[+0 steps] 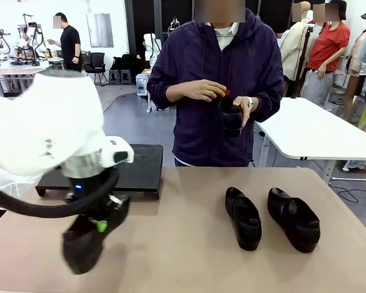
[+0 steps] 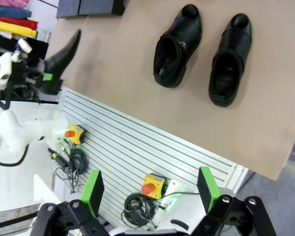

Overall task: Organize the shoes by placing them on the stand.
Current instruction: Place the Shoe from the middle of the table onto the Shoes Stand.

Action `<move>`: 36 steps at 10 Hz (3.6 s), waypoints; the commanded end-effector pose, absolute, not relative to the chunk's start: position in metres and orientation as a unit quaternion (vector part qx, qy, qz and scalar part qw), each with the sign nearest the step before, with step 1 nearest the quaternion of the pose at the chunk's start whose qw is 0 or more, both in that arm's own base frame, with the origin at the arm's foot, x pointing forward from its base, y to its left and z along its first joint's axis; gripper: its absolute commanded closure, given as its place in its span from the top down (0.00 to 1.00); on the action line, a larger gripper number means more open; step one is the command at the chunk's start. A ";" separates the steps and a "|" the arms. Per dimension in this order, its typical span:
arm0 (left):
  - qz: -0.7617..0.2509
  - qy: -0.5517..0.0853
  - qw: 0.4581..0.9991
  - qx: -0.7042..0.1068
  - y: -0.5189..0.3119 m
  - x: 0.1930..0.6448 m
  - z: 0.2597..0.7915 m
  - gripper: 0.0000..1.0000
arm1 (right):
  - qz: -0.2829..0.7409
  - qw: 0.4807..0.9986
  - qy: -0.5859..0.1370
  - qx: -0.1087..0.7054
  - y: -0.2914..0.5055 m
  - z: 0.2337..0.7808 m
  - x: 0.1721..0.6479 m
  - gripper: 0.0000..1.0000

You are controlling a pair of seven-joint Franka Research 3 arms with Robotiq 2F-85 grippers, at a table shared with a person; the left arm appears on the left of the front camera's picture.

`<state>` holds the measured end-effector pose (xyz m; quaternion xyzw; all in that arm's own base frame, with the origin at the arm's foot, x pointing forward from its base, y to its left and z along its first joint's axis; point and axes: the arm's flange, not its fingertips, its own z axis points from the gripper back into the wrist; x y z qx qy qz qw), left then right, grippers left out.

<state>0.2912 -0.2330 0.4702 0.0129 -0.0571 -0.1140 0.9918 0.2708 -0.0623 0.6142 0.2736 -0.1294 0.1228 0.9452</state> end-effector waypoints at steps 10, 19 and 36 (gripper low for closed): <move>-0.057 -0.169 0.978 0.105 -0.130 0.248 0.544 0.00 | 0.127 0.946 -0.128 0.270 -0.065 0.617 0.271 1.00; -0.140 -0.245 0.953 0.106 -0.014 0.442 0.571 0.00 | 0.127 0.946 -0.128 0.270 -0.065 0.617 0.271 1.00; -0.052 -0.306 0.948 0.065 0.001 0.572 0.489 0.00 | 0.127 0.946 -0.128 0.270 -0.065 0.617 0.271 1.00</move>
